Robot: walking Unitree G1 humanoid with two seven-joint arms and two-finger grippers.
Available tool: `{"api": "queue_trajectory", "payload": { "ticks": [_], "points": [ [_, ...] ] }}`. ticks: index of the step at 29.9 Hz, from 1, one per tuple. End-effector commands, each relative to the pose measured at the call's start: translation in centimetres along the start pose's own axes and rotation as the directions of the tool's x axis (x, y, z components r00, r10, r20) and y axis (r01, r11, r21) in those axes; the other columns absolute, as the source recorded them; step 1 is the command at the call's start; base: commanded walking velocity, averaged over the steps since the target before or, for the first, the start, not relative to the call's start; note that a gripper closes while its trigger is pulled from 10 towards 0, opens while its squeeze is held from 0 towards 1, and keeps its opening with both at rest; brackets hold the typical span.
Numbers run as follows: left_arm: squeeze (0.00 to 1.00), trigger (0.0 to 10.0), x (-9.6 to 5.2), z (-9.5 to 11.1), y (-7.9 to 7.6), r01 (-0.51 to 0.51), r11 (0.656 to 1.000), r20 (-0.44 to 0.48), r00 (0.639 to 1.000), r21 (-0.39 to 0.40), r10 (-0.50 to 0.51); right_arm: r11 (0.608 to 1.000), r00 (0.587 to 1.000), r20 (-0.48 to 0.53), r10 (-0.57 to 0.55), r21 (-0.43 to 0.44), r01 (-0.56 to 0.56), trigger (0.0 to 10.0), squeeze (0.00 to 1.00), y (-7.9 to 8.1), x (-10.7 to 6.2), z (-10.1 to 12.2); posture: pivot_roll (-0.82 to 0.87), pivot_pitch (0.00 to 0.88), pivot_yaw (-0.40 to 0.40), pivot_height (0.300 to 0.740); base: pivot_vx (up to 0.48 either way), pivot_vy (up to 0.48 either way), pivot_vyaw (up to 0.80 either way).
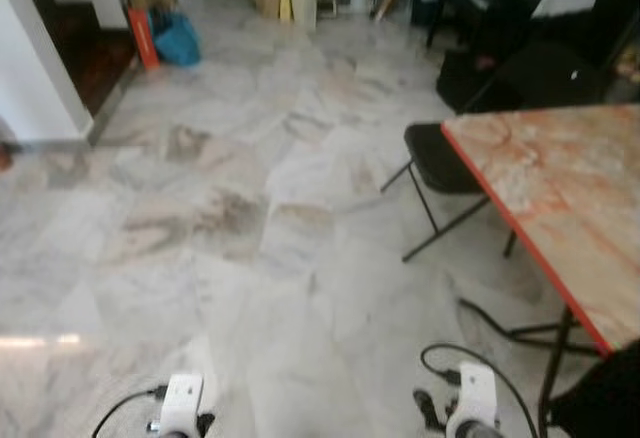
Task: Hang hanger
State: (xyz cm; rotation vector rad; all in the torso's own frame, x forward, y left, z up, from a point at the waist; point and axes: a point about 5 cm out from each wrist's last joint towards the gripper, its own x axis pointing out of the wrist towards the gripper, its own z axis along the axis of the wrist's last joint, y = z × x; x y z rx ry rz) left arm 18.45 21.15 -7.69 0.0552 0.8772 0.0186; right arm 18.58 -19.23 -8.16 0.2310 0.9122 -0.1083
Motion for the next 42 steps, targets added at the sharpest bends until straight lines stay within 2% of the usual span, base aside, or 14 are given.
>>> {"api": "queue_trajectory", "payload": {
  "ticks": [1, 24, 42],
  "points": [
    [0.0, 10.0, -0.06, -0.59, -0.34, 0.007, 1.0, -0.028, 1.0, -0.01, -0.008, 1.0, 1.0, 0.004, -0.012, -0.007, 0.012, 10.0, 0.0, -0.47, -0.04, 0.24, 0.06, 0.0, -0.041, 0.74, -0.349, 0.0, 0.0],
    [0.0, 10.0, -0.16, -1.07, -0.26, 0.004, 1.0, -0.049, 0.999, -0.006, -0.004, 1.0, 1.0, -0.003, -0.006, -0.012, 0.006, 10.0, 0.0, -0.17, -0.05, -0.1, 0.06, 0.0, -0.037, 0.74, -0.347, 0.0, 0.0],
    [0.0, 10.0, -0.26, -1.35, 0.04, -0.003, 1.0, -0.06, 0.998, -0.015, 0.003, 1.0, 1.0, 0.007, -0.012, -0.007, 0.012, 10.0, 0.0, -0.61, -0.09, 0.17, 0.06, 0.0, -0.039, 0.74, -0.348, 0.0, 0.0]
  ]
}}
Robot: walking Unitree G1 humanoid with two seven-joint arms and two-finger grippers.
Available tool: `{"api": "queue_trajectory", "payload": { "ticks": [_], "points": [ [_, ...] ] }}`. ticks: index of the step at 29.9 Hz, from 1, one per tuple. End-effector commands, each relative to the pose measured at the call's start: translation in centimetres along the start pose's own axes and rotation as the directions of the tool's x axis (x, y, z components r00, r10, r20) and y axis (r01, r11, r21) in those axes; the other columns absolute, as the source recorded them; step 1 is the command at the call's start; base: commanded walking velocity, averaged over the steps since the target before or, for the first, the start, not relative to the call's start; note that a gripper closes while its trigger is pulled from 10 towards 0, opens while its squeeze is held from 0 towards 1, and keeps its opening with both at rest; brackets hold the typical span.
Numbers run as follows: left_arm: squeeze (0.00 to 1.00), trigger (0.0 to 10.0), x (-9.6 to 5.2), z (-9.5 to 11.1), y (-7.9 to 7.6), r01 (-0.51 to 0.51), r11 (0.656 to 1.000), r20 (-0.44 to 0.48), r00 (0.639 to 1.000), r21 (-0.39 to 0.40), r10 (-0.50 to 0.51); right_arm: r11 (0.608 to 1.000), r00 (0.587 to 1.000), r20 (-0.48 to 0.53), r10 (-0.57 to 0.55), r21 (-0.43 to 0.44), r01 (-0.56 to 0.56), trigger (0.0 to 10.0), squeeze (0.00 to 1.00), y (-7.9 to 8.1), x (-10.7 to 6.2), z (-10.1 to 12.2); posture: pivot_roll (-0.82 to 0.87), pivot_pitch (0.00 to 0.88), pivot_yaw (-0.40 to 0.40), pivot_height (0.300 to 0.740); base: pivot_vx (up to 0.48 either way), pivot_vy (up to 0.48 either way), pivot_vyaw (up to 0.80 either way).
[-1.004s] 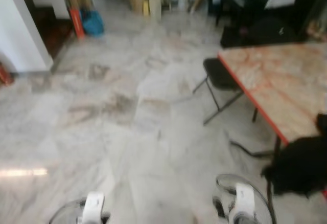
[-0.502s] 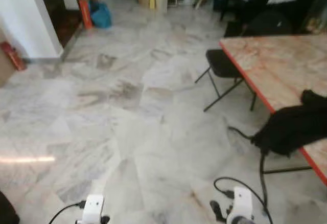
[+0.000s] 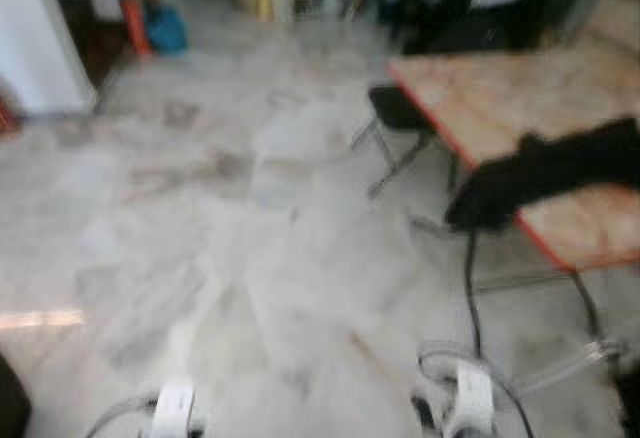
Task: Hang hanger
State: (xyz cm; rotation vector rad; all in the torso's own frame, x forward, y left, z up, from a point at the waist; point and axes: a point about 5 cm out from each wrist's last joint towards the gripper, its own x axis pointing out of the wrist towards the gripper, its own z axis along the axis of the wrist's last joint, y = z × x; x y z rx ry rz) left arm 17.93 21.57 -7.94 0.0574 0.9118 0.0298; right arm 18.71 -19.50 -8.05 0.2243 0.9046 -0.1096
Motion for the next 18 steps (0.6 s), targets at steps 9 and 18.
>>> {"api": "queue_trajectory", "payload": {
  "ticks": [9, 18],
  "points": [
    [0.0, 10.0, -0.14, -1.0, -0.5, -0.001, 1.0, -0.03, 1.0, -0.018, 0.0, 1.0, 1.0, -0.001, -0.012, 0.001, 0.012, 10.0, 0.0, -0.36, -0.06, 0.02, 0.06, 0.0, -0.041, 0.74, -0.151, 0.0, 0.0],
    [0.0, 10.0, -0.16, -0.93, -0.23, -0.011, 0.999, -0.025, 1.0, -0.034, 0.01, 1.0, 1.0, -0.019, -0.008, -0.014, 0.008, 10.0, 0.0, -0.12, -0.02, -0.17, 0.06, 0.0, -0.039, 0.74, 0.0, 0.0, -0.52]
  ]
}}
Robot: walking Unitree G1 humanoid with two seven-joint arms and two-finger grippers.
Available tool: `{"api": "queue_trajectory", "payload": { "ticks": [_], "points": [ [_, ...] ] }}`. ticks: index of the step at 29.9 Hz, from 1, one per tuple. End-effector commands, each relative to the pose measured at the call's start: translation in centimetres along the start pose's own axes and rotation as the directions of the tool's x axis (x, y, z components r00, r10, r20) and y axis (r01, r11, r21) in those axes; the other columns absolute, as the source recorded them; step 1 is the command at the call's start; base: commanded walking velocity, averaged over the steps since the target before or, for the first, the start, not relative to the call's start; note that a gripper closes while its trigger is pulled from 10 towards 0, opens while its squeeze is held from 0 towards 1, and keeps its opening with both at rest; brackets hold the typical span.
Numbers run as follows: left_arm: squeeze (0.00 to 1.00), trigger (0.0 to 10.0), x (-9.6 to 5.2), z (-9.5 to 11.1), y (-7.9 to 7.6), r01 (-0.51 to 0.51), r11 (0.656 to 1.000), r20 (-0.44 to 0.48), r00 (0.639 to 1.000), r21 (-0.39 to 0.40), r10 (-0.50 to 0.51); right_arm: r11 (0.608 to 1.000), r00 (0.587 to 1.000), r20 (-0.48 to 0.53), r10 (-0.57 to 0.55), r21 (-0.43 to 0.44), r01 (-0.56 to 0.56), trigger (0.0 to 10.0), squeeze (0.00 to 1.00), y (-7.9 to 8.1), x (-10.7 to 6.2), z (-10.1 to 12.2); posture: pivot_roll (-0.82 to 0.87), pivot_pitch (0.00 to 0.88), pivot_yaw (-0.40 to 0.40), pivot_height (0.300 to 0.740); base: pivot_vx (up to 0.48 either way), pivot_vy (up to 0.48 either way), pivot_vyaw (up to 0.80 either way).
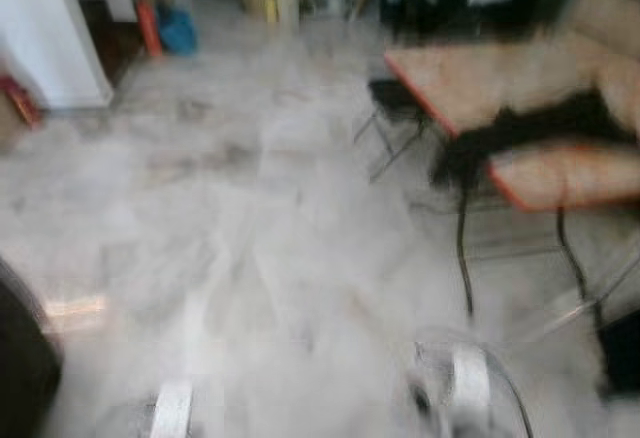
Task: Hang hanger
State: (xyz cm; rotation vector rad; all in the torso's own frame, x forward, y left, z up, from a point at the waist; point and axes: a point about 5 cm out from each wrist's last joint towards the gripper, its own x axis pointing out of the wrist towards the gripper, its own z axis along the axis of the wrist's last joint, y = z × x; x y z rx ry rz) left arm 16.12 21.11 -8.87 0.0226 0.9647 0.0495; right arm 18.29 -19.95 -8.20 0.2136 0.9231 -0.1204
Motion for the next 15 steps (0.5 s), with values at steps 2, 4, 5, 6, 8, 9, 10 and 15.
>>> {"api": "queue_trajectory", "payload": {
  "ticks": [2, 4, 5, 6, 8, 9, 10, 15],
  "points": [
    [0.0, 10.0, 0.18, 1.12, 0.22, -0.009, 1.0, 0.031, 0.999, 0.001, 0.009, 1.0, 1.0, -0.005, 0.007, -0.008, -0.007, 10.0, 0.0, 0.42, 0.1, 0.1, 0.06, 0.0, -0.039, 0.74, 0.0, 0.0, -0.75],
    [0.0, 10.0, 0.21, 1.19, 0.14, -0.007, 1.0, 0.034, 0.999, -0.002, 0.007, 1.0, 1.0, -0.011, 0.007, -0.016, -0.007, 10.0, 0.0, 0.47, 0.1, -0.02, 0.06, 0.0, -0.04, 0.74, 0.0, 0.0, -0.75],
    [0.0, 10.0, 0.21, 1.19, 0.14, -0.007, 1.0, 0.034, 0.999, -0.002, 0.007, 1.0, 1.0, -0.011, 0.007, -0.016, -0.007, 10.0, 0.0, 0.47, 0.1, -0.02, 0.06, 0.0, -0.04, 0.74, 0.0, 0.0, -0.75],
    [0.0, 10.0, 0.21, 1.21, 0.14, -0.006, 1.0, 0.035, 0.999, -0.005, 0.006, 1.0, 1.0, -0.011, 0.007, -0.015, -0.007, 10.0, 0.0, 0.54, 0.12, 0.0, 0.06, 0.0, -0.04, 0.74, 0.0, 0.0, -0.75],
    [0.0, 10.0, 0.21, 1.2, 0.14, -0.004, 1.0, 0.034, 0.999, -0.003, 0.004, 1.0, 1.0, -0.01, 0.008, -0.015, -0.008, 10.0, 0.0, 0.63, 0.14, 0.02, 0.06, 0.0, -0.04, 0.74, 0.0, 0.0, -0.75],
    [0.0, 10.0, 0.21, 1.19, 0.14, -0.003, 1.0, 0.032, 0.999, 0.003, 0.003, 1.0, 1.0, -0.009, 0.009, -0.015, -0.009, 10.0, 0.0, 0.71, 0.15, 0.04, 0.06, 0.0, -0.04, 0.74, 0.0, 0.0, -0.75],
    [0.0, 10.0, 0.21, 1.18, 0.16, -0.003, 1.0, 0.031, 1.0, 0.006, 0.003, 1.0, 1.0, -0.008, 0.009, -0.016, -0.009, 10.0, 0.0, 0.76, 0.16, 0.06, 0.06, 0.0, -0.041, 0.74, 0.0, 0.0, -0.75],
    [0.0, 10.0, 0.18, 1.09, 0.33, -0.013, 0.999, 0.024, 1.0, 0.039, 0.012, 1.0, 1.0, -0.005, 0.007, -0.021, -0.007, 10.0, 0.0, 0.88, 0.2, 0.19, 0.06, 0.0, -0.041, 0.74, 0.0, 0.0, -0.75]
  ]
}}
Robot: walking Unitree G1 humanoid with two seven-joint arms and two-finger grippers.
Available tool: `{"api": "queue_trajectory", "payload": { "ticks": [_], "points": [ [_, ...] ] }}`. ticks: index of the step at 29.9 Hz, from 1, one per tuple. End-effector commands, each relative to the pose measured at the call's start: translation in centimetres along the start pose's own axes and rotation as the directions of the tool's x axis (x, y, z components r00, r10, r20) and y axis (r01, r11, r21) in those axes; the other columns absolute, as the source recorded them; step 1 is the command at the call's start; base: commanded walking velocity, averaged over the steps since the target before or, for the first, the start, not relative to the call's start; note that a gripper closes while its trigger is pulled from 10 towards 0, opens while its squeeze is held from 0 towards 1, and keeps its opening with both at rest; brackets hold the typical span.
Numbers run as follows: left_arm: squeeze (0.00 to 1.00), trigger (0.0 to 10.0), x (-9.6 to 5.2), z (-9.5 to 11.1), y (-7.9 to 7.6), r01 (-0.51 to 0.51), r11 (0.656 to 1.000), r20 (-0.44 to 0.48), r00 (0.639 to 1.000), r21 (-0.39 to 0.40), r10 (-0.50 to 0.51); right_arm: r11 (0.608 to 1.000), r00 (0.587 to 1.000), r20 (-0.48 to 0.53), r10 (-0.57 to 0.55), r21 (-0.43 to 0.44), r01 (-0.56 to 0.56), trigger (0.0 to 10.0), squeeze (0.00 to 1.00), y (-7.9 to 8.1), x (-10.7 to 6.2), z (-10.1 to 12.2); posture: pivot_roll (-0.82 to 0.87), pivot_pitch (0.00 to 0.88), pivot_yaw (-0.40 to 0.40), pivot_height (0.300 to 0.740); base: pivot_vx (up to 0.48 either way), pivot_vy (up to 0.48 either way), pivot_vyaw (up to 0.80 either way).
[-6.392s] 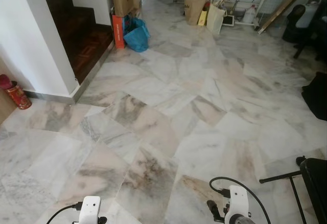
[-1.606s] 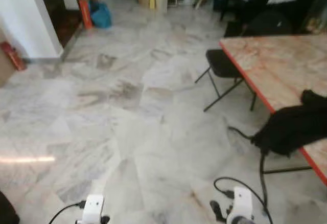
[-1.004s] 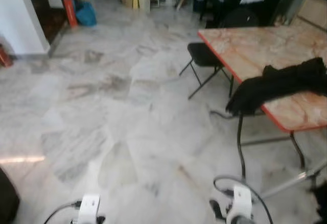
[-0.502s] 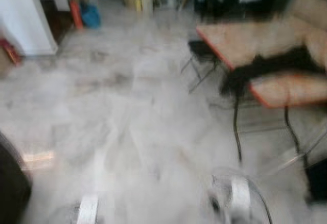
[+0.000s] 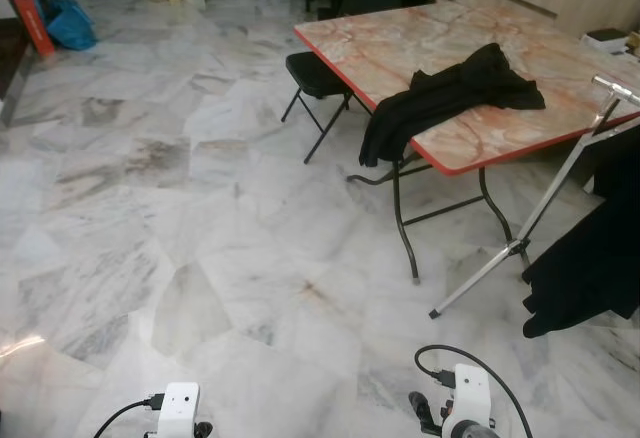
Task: Hang hanger
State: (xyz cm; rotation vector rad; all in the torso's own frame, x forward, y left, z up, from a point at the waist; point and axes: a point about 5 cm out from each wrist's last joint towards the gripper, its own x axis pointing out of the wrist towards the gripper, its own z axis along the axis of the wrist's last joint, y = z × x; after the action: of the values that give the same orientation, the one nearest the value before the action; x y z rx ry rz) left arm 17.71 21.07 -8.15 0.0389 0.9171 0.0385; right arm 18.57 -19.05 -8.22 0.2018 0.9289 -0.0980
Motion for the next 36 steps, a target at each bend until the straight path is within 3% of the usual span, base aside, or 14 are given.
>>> {"api": "queue_trajectory", "payload": {
  "ticks": [1, 15, 36],
  "points": [
    [0.0, 10.0, -0.17, -0.66, 0.43, -0.018, 0.999, -0.027, 0.999, 0.035, 0.019, 1.0, 1.0, 0.002, -0.007, -0.002, 0.007, 10.0, 0.0, -0.07, 0.03, 0.21, 0.06, 0.0, -0.041, 0.74, 0.0, 0.0, -0.75],
    [0.0, 10.0, -0.18, -0.9, 0.26, -0.03, 0.998, -0.04, 0.999, 0.056, 0.032, 1.0, 1.0, 0.003, -0.012, -0.006, 0.012, 10.0, 0.0, -0.57, -0.04, 0.32, 0.06, 0.0, -0.041, 0.74, 0.0, -0.225, -0.75],
    [0.0, 10.0, -0.12, -0.7, 0.05, -0.02, 0.999, -0.032, 0.999, 0.04, 0.021, 1.0, 1.0, -0.004, -0.018, -0.013, 0.018, 10.0, 0.0, -0.71, -0.09, 0.16, 0.06, 0.0, -0.046, 0.74, 0.0, 0.0, -0.75]
  ]
}}
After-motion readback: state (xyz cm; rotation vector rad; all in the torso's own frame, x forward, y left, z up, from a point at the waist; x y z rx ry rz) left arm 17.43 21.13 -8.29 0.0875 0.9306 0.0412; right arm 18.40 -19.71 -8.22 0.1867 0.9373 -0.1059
